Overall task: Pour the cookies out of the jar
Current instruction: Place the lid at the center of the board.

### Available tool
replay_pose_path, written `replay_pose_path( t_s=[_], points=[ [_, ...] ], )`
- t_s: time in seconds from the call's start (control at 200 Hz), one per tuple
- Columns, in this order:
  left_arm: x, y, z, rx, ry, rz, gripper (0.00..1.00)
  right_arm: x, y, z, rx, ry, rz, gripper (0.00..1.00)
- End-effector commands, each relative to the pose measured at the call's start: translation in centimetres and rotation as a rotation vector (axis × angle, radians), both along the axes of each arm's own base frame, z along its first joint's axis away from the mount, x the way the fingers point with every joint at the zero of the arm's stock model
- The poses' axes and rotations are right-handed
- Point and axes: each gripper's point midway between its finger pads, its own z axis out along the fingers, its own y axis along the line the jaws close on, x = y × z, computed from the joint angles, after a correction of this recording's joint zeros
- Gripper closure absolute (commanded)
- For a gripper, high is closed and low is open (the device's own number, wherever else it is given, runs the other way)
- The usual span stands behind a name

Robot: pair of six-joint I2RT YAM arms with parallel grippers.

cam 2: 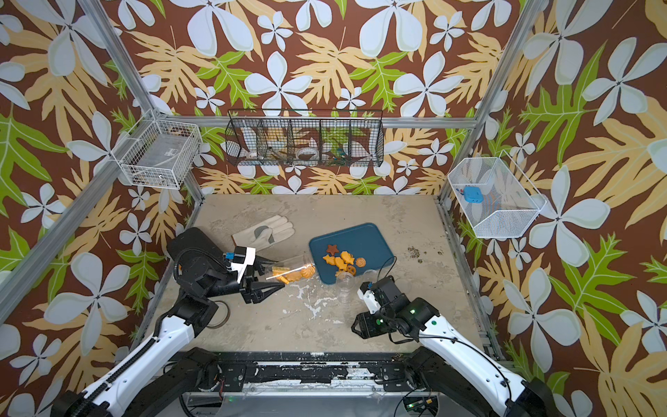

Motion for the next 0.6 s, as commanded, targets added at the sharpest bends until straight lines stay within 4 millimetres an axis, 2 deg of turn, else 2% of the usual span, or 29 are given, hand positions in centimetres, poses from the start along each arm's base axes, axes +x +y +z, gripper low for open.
replay_pose_path(
  t_s=[0.0,0.115,0.225,0.3,0.455,0.595],
  points=[
    [0.3,0.1,0.5,-0.001,-0.044,0.016,0.65,1.2,-0.4,-0.7,-0.047,-0.010,-0.058,0.46],
    [0.3,0.0,0.5,-0.002,-0.045,0.013,0.65,1.7,-0.5,-1.7,-0.073,0.001,-0.080,0.43],
    [0.2,0.0,0.6,-0.001,-0.041,0.009,0.65,2.2,-0.6,-1.5,-0.080,-0.019,-0.094,0.24],
    [0.3,0.0,0.5,-0.001,-0.037,0.013,0.65,2.3,-0.6,-1.0,-0.070,-0.039,-0.100,0.16],
    [1.3,0.1,0.1,0.013,-0.021,0.054,0.65,2.4,-0.7,0.0,-0.053,-0.064,-0.107,0.14],
    [2.4,-0.1,-0.3,0.021,-0.010,0.080,0.65,2.7,-0.7,2.6,-0.026,-0.116,-0.119,0.14]
  ],
)
